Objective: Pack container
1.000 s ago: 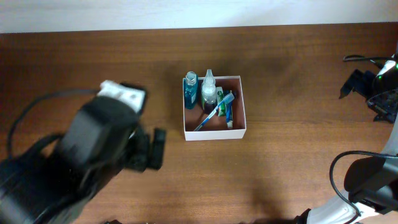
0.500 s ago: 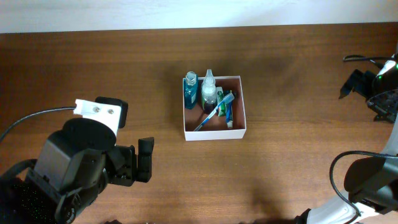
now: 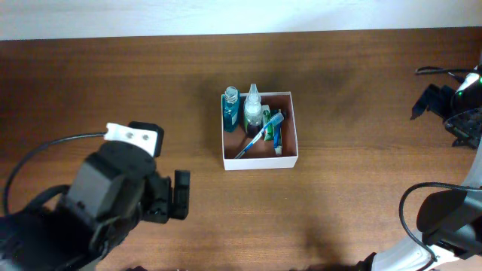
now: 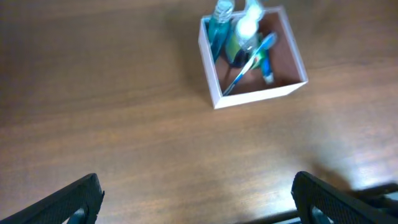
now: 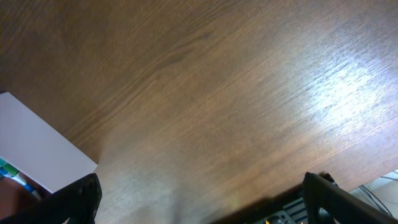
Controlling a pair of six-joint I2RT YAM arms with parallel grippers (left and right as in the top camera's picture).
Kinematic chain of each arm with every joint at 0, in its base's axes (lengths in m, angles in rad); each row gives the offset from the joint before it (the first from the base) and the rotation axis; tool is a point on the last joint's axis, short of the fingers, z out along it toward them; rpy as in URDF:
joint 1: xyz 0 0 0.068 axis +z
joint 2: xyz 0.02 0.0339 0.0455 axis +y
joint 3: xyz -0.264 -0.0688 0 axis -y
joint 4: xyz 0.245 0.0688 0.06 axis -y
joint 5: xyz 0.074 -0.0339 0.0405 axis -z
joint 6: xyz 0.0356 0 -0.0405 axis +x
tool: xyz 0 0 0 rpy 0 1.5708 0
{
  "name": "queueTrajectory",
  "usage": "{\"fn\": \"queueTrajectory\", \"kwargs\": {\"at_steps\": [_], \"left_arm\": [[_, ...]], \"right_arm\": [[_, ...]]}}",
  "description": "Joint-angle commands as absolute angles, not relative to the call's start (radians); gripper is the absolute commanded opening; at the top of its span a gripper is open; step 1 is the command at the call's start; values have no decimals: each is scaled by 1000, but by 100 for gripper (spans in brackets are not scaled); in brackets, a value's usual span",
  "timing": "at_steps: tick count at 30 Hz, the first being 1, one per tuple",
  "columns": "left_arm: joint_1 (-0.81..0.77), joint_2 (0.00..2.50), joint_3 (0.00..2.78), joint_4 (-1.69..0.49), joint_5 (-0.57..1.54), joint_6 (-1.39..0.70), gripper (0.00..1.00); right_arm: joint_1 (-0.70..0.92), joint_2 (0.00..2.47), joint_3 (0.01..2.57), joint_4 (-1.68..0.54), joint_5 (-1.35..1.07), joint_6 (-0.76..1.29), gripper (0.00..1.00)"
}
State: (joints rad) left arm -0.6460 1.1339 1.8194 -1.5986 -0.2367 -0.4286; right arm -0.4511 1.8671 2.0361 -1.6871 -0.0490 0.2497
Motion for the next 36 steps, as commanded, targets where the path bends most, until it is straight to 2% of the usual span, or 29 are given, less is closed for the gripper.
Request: {"fn": "queueTrajectory", "kwargs": {"at_steps": [1,7,17,24,36], "left_arm": [[-578,1054,1660,-1482,-229,-440,99],[-462,839,1291,-1174,-166,-427,99],[-322,406,835,-860,44,-160,99],[-199,156,657,-735,200,9,99],[-65,48,472,-503,208,16,99]], "right_arm": [[-452,1854,2033,-1687,-43,243,99],[-452,1854,2033,-1687,-43,243,99],[-452,1854,2034,-1687,-43,243,99],[-452,1854,2033,-1687,-43,243,99],[-452,1854,2033,-1687,-43,243,99]]}}
